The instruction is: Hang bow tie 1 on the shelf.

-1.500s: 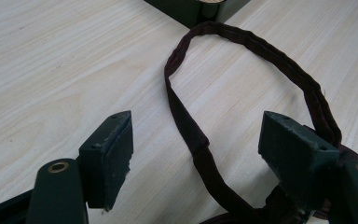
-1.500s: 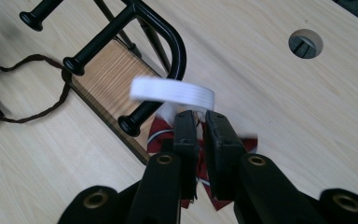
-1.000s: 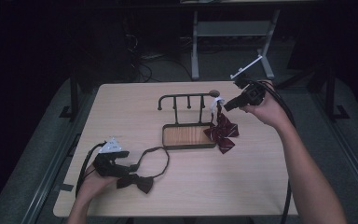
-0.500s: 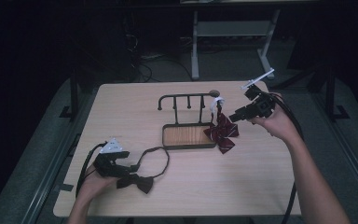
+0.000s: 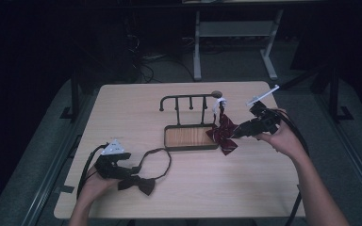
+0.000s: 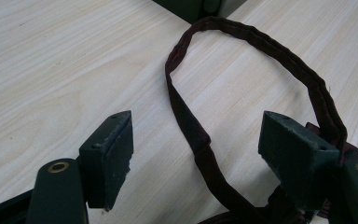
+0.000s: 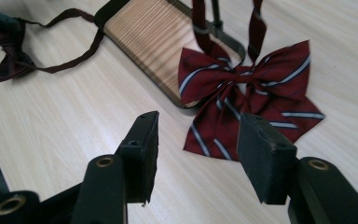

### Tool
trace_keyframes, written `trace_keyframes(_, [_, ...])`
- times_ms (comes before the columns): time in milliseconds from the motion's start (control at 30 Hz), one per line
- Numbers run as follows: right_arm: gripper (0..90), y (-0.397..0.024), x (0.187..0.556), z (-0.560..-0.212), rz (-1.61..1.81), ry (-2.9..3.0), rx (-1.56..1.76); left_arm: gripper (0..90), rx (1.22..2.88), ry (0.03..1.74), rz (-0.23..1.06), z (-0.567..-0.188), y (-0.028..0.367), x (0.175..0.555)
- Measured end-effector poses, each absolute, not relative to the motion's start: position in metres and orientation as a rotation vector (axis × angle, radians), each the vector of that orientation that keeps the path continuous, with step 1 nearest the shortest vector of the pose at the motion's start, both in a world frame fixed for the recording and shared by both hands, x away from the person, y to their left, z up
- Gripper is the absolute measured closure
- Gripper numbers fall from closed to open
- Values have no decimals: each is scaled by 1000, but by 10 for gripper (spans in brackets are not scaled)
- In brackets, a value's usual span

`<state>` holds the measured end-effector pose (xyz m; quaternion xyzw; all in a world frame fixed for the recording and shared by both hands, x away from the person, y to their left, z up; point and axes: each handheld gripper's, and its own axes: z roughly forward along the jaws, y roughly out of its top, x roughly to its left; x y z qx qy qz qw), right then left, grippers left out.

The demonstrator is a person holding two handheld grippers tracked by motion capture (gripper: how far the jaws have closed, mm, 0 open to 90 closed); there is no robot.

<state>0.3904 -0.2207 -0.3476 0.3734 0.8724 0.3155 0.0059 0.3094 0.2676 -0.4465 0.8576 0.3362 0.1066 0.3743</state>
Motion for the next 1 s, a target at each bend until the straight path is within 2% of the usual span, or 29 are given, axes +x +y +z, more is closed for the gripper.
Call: trace_keyframes(1000, [459,-233,351,-395,983,2761,1201,276,2203,839,274,-442,264,311])
